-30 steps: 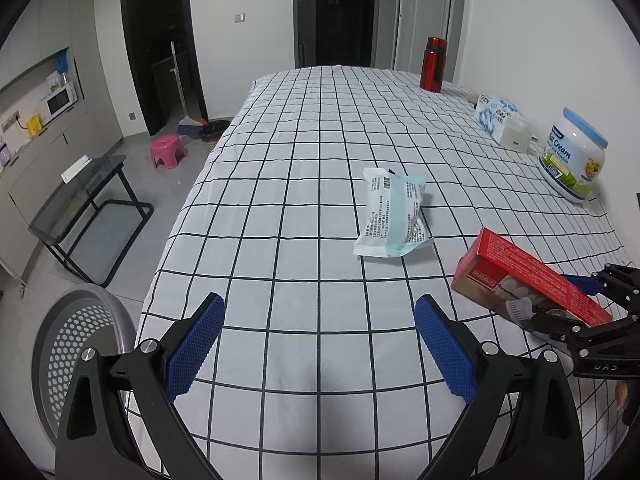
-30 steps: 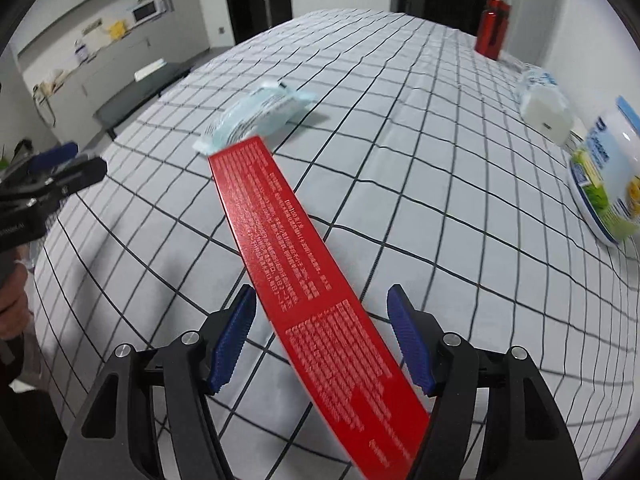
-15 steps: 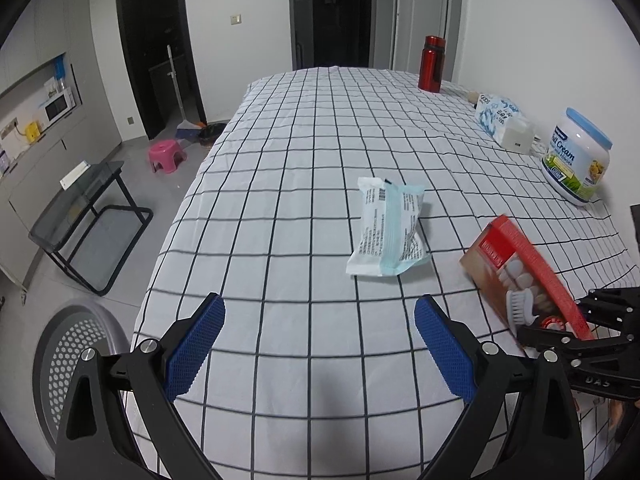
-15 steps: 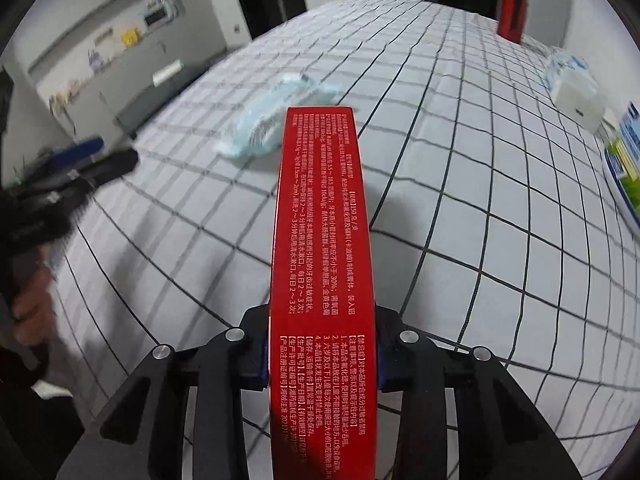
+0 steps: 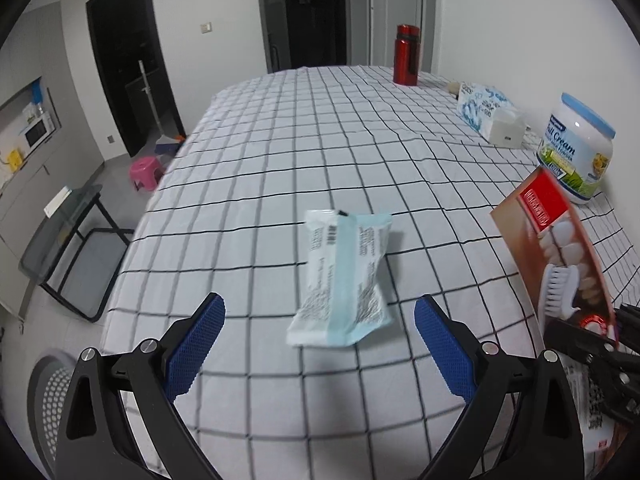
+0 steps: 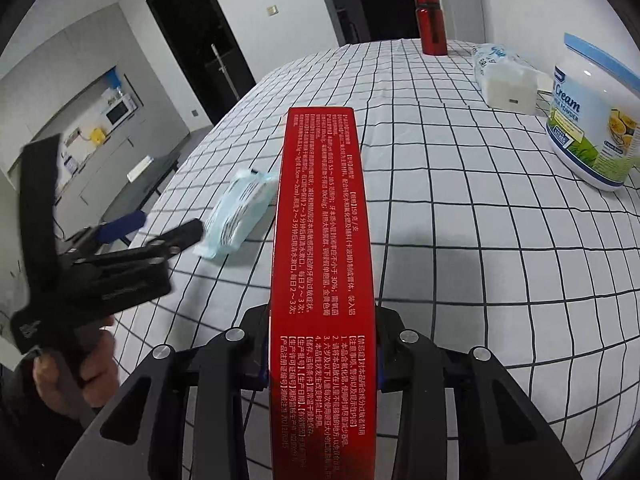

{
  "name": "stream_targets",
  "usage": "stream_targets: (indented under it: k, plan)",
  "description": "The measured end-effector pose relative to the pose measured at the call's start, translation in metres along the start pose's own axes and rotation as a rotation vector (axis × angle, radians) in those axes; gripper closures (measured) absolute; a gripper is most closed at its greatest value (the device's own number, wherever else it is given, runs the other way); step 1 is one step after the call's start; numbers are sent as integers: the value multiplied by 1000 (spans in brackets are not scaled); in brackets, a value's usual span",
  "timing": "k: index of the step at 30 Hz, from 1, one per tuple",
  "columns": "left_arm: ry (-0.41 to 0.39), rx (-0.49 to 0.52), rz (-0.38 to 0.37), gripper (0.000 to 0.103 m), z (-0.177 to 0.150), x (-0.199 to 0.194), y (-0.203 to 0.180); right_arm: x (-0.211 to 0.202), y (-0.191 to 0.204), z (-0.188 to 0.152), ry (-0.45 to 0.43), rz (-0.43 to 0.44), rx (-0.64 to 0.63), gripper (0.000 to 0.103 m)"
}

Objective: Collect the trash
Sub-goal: 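Grasp the red toothpaste box with the right tool while the left tool grasps the wrapper packet, then carry box and packet over the basket and open both tools to drop them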

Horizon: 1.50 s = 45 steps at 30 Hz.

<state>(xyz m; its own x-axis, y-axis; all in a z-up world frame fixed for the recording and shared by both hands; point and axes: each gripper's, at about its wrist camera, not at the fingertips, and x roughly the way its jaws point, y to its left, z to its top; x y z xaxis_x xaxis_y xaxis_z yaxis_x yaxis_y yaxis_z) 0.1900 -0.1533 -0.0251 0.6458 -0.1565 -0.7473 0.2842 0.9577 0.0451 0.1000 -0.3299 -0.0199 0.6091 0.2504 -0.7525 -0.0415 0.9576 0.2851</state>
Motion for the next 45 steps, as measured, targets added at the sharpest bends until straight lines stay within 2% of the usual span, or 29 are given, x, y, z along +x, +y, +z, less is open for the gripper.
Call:
stream_targets:
  k: [11,13,14,16,18,25,29,40,45]
  plan:
    - [110,-16,8,11,12,65,-10,-1,-23,-4,-44,24,66,69]
    - [131,-23,3,27,13,73,-10,-3,-22,-4,-51,32,68,69]
    - [129,-31,-11,30,14,73,-9,-4,-22,-4,-53,34,66,69]
    - [125,-32,-15,49,15,72,-9,-4,-19,-5,-53,36,59,69]
    - [123,-30,-9,50,14,68,-9,-3,-17,-6,-48,35,53,69]
    - [73,-40,-6,50,-7,25,9,-4,-1,-14,-34,41,45,69]
    - [50,-63,-7,50,-22,-10,32,-8,26,-21,-31,51,30,69]
    - [-55,-146,93,50,-78,-112,134,9,133,-44,-16,155,-40,69]
    - [-70,-175,166,50,-104,-137,178,27,191,-53,10,217,-92,69]
